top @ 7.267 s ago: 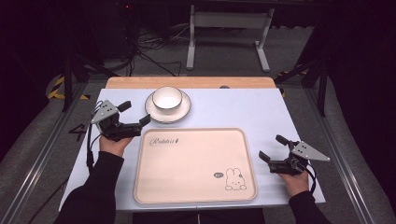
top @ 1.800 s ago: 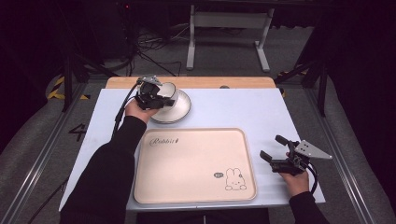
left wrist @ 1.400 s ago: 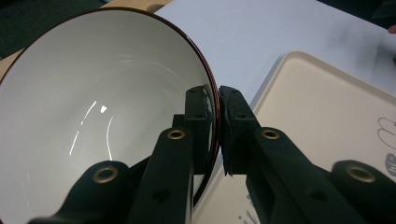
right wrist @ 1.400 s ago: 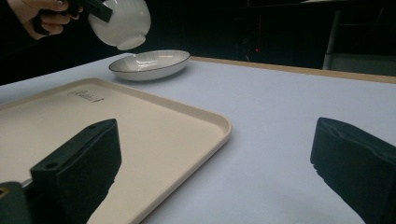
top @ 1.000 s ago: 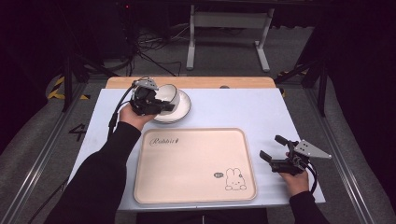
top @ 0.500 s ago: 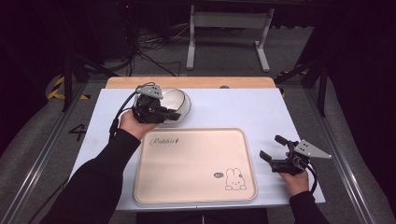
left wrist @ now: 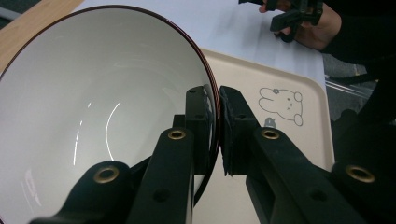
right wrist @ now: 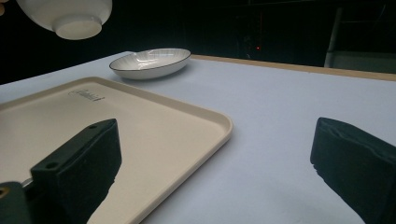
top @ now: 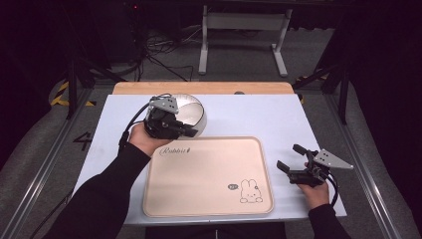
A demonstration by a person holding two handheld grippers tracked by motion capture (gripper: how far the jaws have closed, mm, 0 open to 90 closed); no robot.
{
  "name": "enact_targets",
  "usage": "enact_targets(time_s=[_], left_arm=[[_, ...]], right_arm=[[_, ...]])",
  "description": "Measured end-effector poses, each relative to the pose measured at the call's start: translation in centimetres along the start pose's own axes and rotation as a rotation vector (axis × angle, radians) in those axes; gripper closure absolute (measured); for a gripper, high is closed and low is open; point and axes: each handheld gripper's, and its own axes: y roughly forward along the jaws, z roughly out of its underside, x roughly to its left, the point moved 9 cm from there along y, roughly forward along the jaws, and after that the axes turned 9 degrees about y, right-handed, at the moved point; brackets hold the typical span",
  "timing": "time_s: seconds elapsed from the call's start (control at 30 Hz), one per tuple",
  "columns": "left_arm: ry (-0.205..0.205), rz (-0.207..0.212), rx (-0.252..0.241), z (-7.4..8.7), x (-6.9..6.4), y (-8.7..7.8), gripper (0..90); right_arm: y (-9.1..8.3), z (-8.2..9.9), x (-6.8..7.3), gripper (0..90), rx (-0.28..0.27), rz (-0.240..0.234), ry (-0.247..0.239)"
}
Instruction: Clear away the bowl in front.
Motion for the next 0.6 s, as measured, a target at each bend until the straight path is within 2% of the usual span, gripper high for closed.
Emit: enact_targets(time_s=[0.2, 0.3, 0.6], left_arm=[[0.025, 0.039, 0.017, -0.1, -1.0, 0.7, 83.1], [0.03, 0.079, 0.017, -0.1, -1.6, 1.3, 83.1], [0.07, 0.143, 0.066, 0.4, -3.3, 3.3, 83.2]], right_arm=[[0.0, 0.0, 0.0, 2.2, 0.0, 0.001, 0.001], [0.0, 0.0, 0.0, 2.2, 0.0, 0.001, 0.0], [0.0, 0.0, 0.0, 2.2, 0.0, -0.002, -0.001]])
